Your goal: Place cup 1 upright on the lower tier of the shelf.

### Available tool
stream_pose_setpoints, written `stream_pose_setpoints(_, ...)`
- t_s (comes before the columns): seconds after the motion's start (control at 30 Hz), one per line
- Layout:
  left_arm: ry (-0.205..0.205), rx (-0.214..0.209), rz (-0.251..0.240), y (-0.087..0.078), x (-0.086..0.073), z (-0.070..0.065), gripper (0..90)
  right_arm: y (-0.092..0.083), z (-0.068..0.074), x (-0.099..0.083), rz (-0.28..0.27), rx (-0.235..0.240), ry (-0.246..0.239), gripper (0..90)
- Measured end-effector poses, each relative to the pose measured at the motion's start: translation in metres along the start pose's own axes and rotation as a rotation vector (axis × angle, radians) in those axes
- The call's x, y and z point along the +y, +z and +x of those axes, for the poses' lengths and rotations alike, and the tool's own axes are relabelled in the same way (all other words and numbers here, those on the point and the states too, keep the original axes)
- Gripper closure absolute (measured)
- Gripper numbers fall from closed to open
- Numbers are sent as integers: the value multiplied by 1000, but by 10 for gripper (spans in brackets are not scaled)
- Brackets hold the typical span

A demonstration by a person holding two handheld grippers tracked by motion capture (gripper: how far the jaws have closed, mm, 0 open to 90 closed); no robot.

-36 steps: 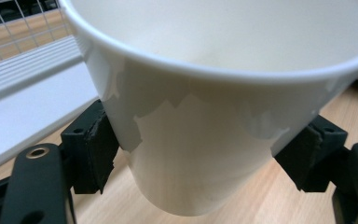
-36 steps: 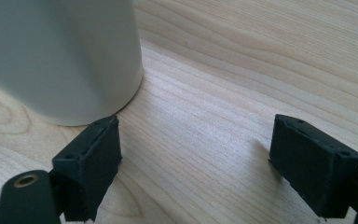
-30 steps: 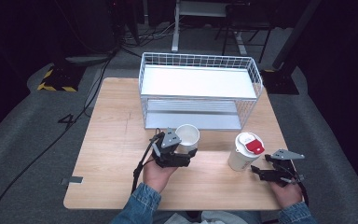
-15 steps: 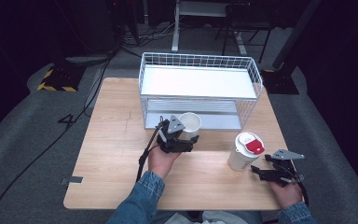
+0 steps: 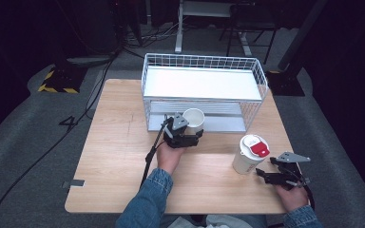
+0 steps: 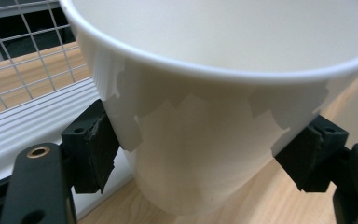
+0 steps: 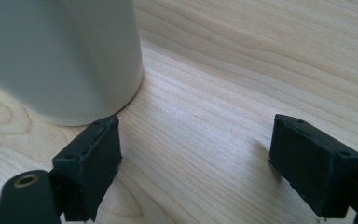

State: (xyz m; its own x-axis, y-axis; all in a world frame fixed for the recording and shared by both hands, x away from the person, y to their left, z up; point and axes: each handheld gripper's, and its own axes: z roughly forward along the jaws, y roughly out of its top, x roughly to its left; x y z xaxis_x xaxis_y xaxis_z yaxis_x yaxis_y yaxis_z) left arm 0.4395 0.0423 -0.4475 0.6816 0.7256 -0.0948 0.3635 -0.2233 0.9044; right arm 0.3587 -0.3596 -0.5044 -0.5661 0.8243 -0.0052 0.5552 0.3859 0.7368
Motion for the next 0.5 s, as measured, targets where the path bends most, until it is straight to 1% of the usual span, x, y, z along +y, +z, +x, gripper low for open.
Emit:
stream_pose_setpoints(0.07, -1, 16, 8, 5, 1, 2, 228, 0, 0, 0, 0, 0, 0, 167)
stream_pose_setpoints(0.13, 9, 31, 6, 9, 2, 4, 228, 0, 0, 0, 0, 0, 0, 167)
stream_pose_setpoints(0.2, 10, 33, 6, 11, 3, 4, 228, 0, 0, 0, 0, 0, 0, 167)
stream_pose_setpoints(0.23, 11, 43, -2, 16, 4, 5, 228, 0, 0, 0, 0, 0, 0, 167)
stream_pose_setpoints(0.33, 9, 57, 3, 24, 6, 7, 228, 0, 0, 0, 0, 0, 0, 167)
stream_pose_setpoints(0.43, 20, 78, 9, 32, 8, 8, 228, 0, 0, 0, 0, 0, 0, 167)
stream_pose_setpoints(0.5, 21, 93, 1, 37, 8, 10, 228, 0, 0, 0, 0, 0, 0, 167)
